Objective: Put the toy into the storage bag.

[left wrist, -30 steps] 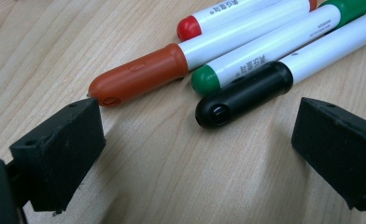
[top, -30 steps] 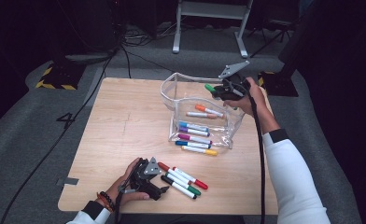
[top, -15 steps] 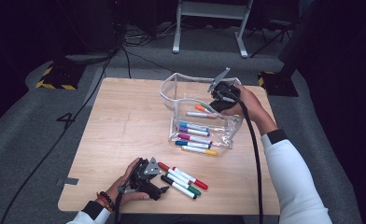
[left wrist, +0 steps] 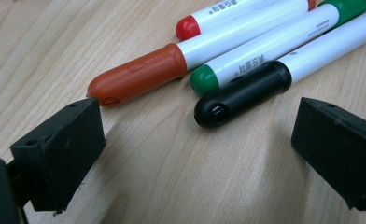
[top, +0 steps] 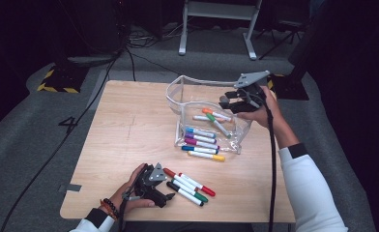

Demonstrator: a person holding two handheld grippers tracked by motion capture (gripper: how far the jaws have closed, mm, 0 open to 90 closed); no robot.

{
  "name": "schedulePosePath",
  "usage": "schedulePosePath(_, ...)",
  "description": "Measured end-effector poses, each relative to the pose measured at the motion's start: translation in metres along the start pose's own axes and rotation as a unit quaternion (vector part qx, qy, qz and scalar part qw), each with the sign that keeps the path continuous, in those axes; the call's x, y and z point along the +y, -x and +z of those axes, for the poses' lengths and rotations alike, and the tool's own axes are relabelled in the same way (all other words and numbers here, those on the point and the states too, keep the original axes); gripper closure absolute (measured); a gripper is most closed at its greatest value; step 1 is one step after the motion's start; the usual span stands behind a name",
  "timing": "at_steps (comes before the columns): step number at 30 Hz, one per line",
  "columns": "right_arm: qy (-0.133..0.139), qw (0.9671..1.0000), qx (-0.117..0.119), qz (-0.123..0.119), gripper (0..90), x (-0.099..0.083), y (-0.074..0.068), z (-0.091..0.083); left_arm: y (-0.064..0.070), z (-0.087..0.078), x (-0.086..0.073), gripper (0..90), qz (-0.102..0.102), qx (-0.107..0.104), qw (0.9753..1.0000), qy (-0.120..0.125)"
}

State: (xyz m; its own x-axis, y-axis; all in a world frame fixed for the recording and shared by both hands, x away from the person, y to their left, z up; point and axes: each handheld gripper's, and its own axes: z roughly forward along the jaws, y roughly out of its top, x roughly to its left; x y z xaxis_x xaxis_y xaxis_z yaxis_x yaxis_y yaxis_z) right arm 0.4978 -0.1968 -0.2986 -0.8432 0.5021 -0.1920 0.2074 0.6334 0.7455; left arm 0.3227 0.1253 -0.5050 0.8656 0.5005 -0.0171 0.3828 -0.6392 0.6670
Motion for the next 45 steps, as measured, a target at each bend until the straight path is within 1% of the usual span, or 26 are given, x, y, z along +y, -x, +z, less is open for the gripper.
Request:
schedulePosePath(1,0.005,1.0,0.006,0.005,49.0,-0.002,0.0,-0.005,0.0,0.0,0.0,3.0,0.0,0.0,1.0,0.0)
schedulePosePath(3,0.016,0.9998,-0.01,0.001,47.4,-0.005,-0.001,-0.017,0.0,0.0,0.0,3.0,0.0,0.0,1.0,0.0)
schedulePosePath(5,0.034,0.9992,-0.014,0.014,45.0,-0.01,-0.001,-0.028,0.0,0.0,0.0,3.0,0.0,0.0,1.0,0.0)
schedulePosePath(6,0.047,0.9984,-0.024,0.021,44.0,-0.014,-0.002,-0.035,0.0,0.0,0.0,3.0,0.0,0.0,1.0,0.0)
schedulePosePath(7,0.052,0.998,-0.026,0.024,43.4,-0.016,-0.003,-0.039,0.0,0.0,0.0,3.0,0.0,0.0,1.0,0.0)
schedulePosePath(8,0.059,0.9977,-0.022,0.025,42.6,-0.019,-0.004,-0.045,0.0,0.0,0.0,3.0,0.0,0.0,1.0,0.0)
schedulePosePath(10,0.072,0.9966,-0.03,0.025,41.7,-0.026,-0.008,-0.055,0.0,0.0,0.0,3.0,0.0,0.0,1.0,0.0)
schedulePosePath(12,0.092,0.9949,-0.032,0.029,41.5,-0.035,-0.013,-0.066,0.0,0.0,0.0,3.0,0.0,0.0,1.0,0.0)
schedulePosePath(14,0.101,0.9936,-0.041,0.029,42.2,-0.042,-0.018,-0.073,0.0,0.0,0.0,3.0,0.0,0.0,1.0,0.0)
schedulePosePath(17,0.108,0.993,-0.038,0.03,42.2,-0.056,-0.027,-0.08,0.0,0.0,0.0,3.0,0.0,0.0,1.0,0.0)
schedulePosePath(19,0.106,0.9933,-0.036,0.028,42.1,-0.064,-0.033,-0.082,0.0,0.0,0.0,3.0,0.0,0.0,1.0,0.0)
schedulePosePath(21,0.11,0.993,-0.03,0.03,42.0,-0.073,-0.038,-0.082,0.0,0.0,0.0,3.0,0.0,0.0,1.0,0.0)
schedulePosePath(24,0.11,0.9932,-0.027,0.029,41.9,-0.085,-0.046,-0.081,0.0,0.0,0.0,3.0,0.0,0.0,1.0,0.0)
schedulePosePath(26,0.111,0.993,-0.019,0.035,41.9,-0.095,-0.05,-0.078,0.0,0.0,0.0,3.0,0.0,0.0,1.0,0.0)
schedulePosePath(28,0.106,0.9935,-0.021,0.035,41.9,-0.102,-0.052,-0.074,0.0,0.0,0.0,2.9,0.0,0.0,1.0,0.0)
schedulePosePath(29,0.106,0.9934,-0.014,0.042,41.7,-0.107,-0.054,-0.072,0.0,0.0,0.0,3.0,0.0,0.0,1.0,0.0)
schedulePosePath(33,0.097,0.994,0.008,0.05,41.8,-0.126,-0.062,-0.061,0.0,0.0,0.0,3.0,0.0,0.0,1.0,0.0)
schedulePosePath(35,0.087,0.9948,0.014,0.051,41.8,-0.135,-0.069,-0.053,0.0,0.0,0.0,3.0,0.0,0.0,1.0,0.0)
schedulePosePath(37,0.079,0.9951,0.029,0.052,42.0,-0.144,-0.077,-0.042,0.0,0.0,0.0,3.0,0.0,0.0,1.0,0.0)
schedulePosePath(39,0.067,0.9958,0.042,0.047,42.2,-0.15,-0.084,-0.031,0.0,0.0,0.0,2.9,0.0,0.0,1.0,0.0)
schedulePosePath(40,0.064,0.9954,0.052,0.049,42.6,-0.153,-0.087,-0.025,0.0,0.0,0.0,2.9,0.0,0.001,1.0,-0.001)
schedulePosePath(44,0.044,0.9952,0.078,0.04,43.2,-0.155,-0.097,-0.002,0.0,0.0,0.0,2.8,-0.001,0.001,1.0,-0.001)
schedulePosePath(45,0.04,0.9953,0.08,0.037,43.3,-0.155,-0.1,0.003,0.0,0.0,0.0,2.8,-0.001,0.001,1.0,-0.001)
